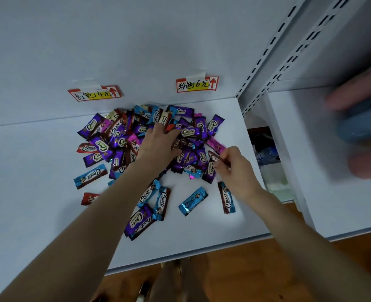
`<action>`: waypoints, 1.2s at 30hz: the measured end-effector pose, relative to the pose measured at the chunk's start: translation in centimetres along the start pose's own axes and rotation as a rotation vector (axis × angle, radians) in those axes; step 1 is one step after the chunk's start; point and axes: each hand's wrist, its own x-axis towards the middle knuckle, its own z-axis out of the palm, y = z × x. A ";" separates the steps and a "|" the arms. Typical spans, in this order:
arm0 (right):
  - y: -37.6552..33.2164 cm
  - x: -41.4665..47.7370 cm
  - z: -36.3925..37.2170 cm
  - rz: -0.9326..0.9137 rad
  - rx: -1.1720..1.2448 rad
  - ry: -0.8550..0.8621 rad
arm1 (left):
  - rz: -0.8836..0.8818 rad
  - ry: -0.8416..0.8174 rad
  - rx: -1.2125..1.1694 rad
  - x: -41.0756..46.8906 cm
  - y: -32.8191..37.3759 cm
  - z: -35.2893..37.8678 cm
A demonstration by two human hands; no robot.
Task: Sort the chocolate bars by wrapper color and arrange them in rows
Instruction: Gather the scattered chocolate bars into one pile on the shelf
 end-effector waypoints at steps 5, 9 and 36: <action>-1.4 1.5 1.2 0.011 -0.005 -0.027 | 0.058 -0.096 0.042 -1.2 -1.4 -0.5; -2.6 2.6 2.3 -0.069 -0.088 -0.029 | 0.026 -0.077 -0.075 -2.4 -2.3 -0.4; -4.2 5.5 3.2 -0.022 -0.077 -0.104 | -0.102 0.036 -0.131 -0.5 -2.8 0.0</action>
